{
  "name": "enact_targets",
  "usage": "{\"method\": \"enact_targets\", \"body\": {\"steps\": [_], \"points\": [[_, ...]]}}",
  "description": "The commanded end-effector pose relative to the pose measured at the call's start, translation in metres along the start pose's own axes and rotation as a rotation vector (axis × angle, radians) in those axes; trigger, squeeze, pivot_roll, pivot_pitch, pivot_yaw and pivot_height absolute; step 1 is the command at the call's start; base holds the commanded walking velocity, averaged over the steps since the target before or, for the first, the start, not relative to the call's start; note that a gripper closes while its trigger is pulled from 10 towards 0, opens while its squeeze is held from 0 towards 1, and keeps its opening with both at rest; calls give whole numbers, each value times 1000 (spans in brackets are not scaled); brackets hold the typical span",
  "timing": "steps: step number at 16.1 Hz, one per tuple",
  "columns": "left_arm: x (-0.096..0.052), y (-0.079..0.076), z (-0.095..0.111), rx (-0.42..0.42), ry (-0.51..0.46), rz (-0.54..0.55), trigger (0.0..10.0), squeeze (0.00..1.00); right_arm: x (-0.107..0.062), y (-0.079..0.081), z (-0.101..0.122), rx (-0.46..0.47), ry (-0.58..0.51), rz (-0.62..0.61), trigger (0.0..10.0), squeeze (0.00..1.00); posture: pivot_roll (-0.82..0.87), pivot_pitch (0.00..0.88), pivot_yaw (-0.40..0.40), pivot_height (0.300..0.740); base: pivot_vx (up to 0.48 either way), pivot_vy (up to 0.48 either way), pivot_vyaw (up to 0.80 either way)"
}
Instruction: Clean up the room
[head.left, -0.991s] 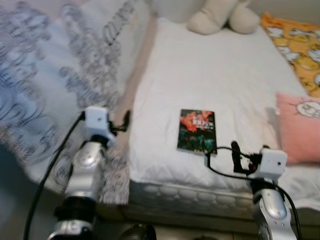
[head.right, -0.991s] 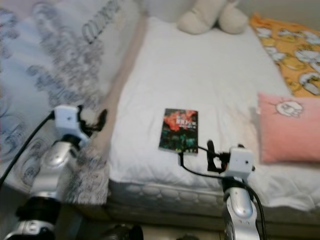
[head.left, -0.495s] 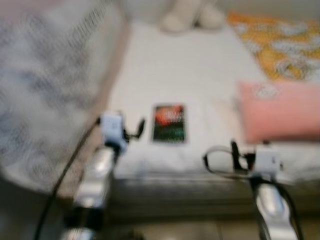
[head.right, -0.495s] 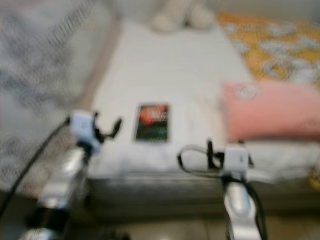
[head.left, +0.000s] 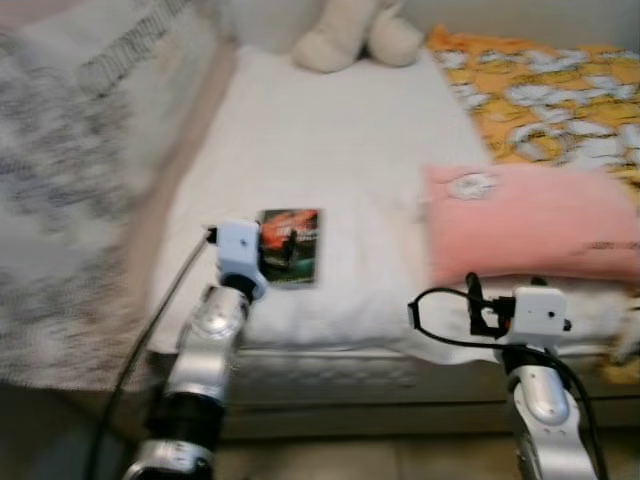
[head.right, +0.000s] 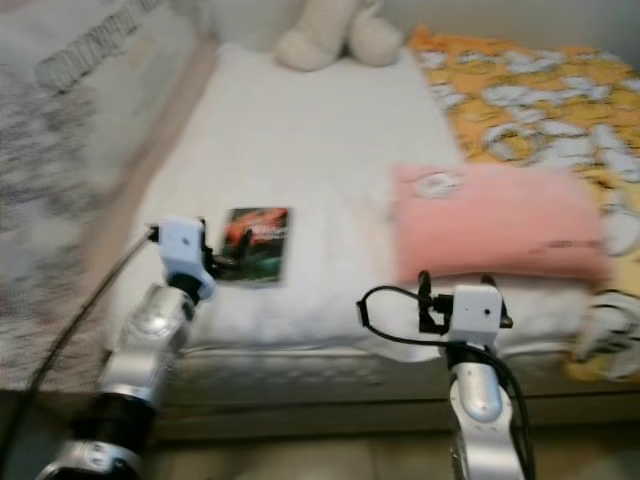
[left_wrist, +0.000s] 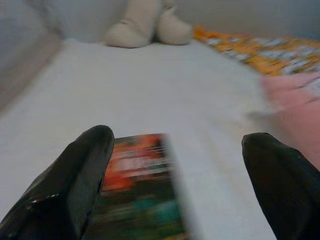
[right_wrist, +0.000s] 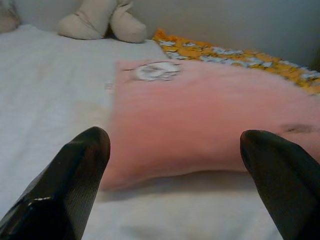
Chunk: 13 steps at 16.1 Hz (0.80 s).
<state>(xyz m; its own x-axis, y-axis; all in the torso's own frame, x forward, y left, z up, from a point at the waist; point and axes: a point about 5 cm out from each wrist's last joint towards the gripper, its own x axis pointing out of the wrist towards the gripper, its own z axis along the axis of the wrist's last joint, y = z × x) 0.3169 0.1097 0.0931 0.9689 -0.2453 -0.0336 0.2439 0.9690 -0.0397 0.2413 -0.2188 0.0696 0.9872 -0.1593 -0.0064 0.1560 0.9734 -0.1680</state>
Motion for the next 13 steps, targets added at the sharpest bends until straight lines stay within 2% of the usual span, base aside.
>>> {"method": "enact_targets", "body": {"steps": [1, 6, 10, 13], "points": [[2, 4, 2, 5, -7, 26, 10000, 0, 5, 7, 8, -5, -33, 40, 10000, 1000, -21, 0, 9, 740, 274, -394, 0], [2, 3, 4, 6, -22, 58, 10000, 0, 10, 7, 9, -13, -41, 68, 10000, 1000, 0, 0, -17, 740, 276, -391, 0], [5, 3, 11, 45, -62, 40, 10000, 0, 9, 10, 8, -16, -40, 84, 10000, 1000, 11, 0, -24, 740, 279, -387, 0], [8, 1, 15, 52, -76, 28, 10000, 0, 7, 6, 8, -22, -44, 70, 10000, 1000, 0, 0, -14, 740, 280, -387, 0]]}}
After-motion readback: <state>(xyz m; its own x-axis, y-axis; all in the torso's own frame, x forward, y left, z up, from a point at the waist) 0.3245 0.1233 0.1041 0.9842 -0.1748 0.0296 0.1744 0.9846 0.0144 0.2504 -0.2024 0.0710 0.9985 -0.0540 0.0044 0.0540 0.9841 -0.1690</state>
